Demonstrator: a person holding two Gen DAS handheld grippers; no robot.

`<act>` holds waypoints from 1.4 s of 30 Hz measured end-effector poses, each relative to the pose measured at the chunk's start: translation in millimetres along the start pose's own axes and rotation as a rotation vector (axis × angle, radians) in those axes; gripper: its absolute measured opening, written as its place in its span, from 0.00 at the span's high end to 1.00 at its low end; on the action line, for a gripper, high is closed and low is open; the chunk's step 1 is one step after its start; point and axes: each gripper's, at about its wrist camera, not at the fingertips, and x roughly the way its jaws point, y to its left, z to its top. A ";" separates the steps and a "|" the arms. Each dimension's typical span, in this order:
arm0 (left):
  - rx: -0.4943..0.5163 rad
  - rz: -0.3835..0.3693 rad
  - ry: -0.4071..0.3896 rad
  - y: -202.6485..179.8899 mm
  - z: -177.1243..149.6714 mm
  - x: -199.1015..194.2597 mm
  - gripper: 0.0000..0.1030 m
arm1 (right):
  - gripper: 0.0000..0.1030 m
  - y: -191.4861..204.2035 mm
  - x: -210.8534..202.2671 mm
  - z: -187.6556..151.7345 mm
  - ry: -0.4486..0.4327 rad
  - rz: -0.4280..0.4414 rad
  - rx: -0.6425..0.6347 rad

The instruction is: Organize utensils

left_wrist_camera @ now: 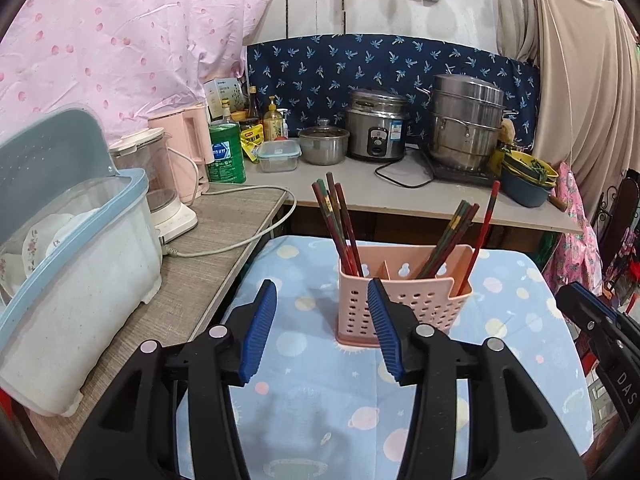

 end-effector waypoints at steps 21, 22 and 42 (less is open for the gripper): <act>-0.018 0.017 0.081 12.9 -44.9 -19.1 0.40 | 0.65 22.3 -28.6 -39.3 0.065 -0.057 -0.068; -0.020 0.016 0.082 13.8 -46.1 -20.4 0.39 | 0.64 23.8 -29.5 -40.8 0.068 -0.060 -0.071; 0.001 0.061 0.107 13.1 -54.3 -21.8 0.31 | 0.49 31.4 -27.1 -62.2 0.141 -0.095 -0.105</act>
